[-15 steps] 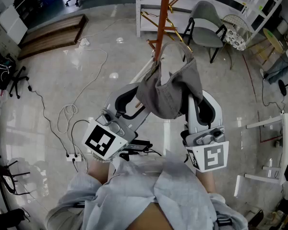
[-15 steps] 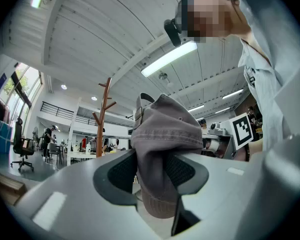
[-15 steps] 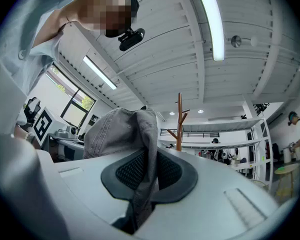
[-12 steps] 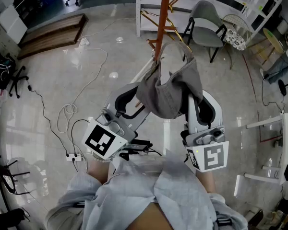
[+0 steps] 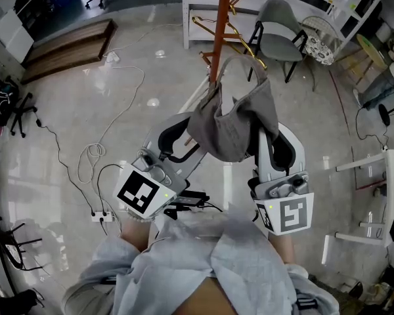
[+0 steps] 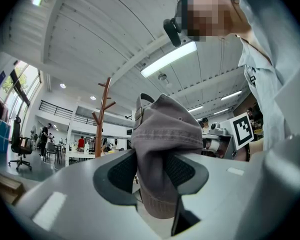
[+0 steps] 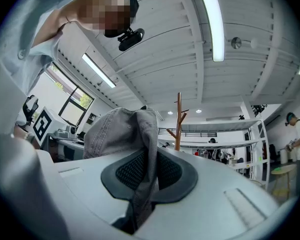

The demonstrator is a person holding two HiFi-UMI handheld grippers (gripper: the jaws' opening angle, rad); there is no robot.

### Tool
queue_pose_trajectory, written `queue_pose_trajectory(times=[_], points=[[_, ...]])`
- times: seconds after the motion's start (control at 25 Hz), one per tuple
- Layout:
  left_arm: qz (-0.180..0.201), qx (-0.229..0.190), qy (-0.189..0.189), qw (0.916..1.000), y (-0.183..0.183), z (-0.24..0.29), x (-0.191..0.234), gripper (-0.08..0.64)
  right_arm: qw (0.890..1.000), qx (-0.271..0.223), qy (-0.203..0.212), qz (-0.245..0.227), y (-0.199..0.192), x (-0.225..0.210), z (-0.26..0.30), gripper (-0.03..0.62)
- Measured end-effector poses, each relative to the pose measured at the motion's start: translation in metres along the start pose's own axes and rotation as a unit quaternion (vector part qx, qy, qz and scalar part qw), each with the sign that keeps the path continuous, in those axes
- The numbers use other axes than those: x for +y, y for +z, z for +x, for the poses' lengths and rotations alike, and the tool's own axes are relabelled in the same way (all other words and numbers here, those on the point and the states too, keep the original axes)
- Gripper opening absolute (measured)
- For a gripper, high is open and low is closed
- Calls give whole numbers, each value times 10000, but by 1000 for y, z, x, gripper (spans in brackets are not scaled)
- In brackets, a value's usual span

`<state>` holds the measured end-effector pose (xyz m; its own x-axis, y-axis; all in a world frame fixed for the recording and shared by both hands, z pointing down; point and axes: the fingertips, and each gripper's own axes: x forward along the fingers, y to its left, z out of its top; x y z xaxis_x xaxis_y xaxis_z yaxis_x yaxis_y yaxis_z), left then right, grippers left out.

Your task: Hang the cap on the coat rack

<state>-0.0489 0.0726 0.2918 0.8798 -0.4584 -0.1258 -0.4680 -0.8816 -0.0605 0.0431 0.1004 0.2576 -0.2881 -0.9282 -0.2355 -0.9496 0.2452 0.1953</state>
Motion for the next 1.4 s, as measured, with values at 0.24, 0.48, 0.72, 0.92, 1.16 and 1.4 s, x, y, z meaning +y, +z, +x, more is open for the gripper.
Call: queue_pose_trajectory(times=[0.24,0.48,0.72,0.92,1.16,1.4], points=[[47,-31,-39,10000,3,-8,0,172,10000,-9,-49,43,2,8,-2,38],[48,-53,-15,10000,5,-22,6,172,9999,-40,-126,-60,5,25,-1,38],[95,-166,-27,9998,9,-30,15,172,9997,-86,-194,-88,7,35,3,38],[119,-144,-49,9998,13,-30,17,172,9996,-130,-233,-84,11,35,5,38],[198,-533,43,9984,21,-21,28,172,9995,-172,-222,-116,10,29,14,38],[282,-573,156,9978,20,-1,40,172,9995,-268,-129,-60,2,12,31,38]])
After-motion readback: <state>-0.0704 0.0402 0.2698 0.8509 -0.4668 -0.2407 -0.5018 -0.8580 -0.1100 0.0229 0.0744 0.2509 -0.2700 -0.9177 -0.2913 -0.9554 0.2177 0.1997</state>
